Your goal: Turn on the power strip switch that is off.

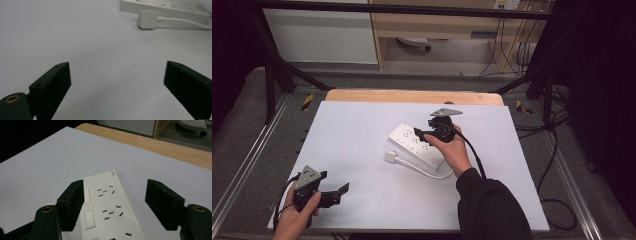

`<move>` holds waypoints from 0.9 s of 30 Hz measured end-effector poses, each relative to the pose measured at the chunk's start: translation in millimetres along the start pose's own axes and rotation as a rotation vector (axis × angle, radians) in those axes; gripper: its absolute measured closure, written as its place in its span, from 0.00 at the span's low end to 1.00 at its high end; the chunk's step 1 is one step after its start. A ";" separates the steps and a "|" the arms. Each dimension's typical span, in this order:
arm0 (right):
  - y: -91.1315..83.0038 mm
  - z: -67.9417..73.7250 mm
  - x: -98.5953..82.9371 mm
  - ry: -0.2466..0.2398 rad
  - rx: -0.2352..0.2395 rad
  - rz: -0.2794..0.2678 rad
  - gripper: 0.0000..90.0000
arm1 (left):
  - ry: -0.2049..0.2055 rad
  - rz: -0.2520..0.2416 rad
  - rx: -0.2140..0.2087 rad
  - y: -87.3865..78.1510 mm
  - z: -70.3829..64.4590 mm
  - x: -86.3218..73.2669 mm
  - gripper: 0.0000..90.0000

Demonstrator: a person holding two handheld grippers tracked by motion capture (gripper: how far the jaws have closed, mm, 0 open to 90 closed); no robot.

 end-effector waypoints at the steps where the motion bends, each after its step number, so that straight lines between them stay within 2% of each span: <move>1: 2.1 1.4 -1.0 -0.001 0.000 0.003 0.42 | -0.001 0.001 -0.001 0.1 -0.2 -0.1 0.08; 3: 2.9 1.5 -1.4 -0.003 0.002 0.005 0.44 | -0.001 0.002 -0.001 0.1 -0.1 -0.1 0.08; 8: 9.6 3.7 -6.7 0.001 0.001 -0.001 0.61 | -0.001 0.001 -0.002 0.0 0.1 0.0 0.08; 9: 9.6 3.7 -6.7 0.001 0.001 -0.001 0.61 | -0.001 0.001 -0.001 0.0 0.2 0.0 0.08; 11: 13.1 4.6 -10.8 -0.001 0.001 0.000 0.70 | -0.001 0.000 -0.001 -0.1 0.3 0.0 0.08; 16: 18.7 8.4 -14.9 -0.016 0.007 -0.008 0.80 | -0.001 0.000 0.000 0.0 0.2 0.0 0.08; 27: 28.1 15.5 -19.4 -0.031 0.027 -0.016 0.91 | 0.000 0.000 -0.002 -0.1 0.2 -0.1 0.08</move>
Point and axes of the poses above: each handheld gripper's, and its own axes: y roughly forward along the jaws, x roughly out of its top, z roughly to its left, the point moved 2 cm from there along y, roughly forward along the jaws, and after that the axes turned 10 degrees about z, right-handed, at the moved point
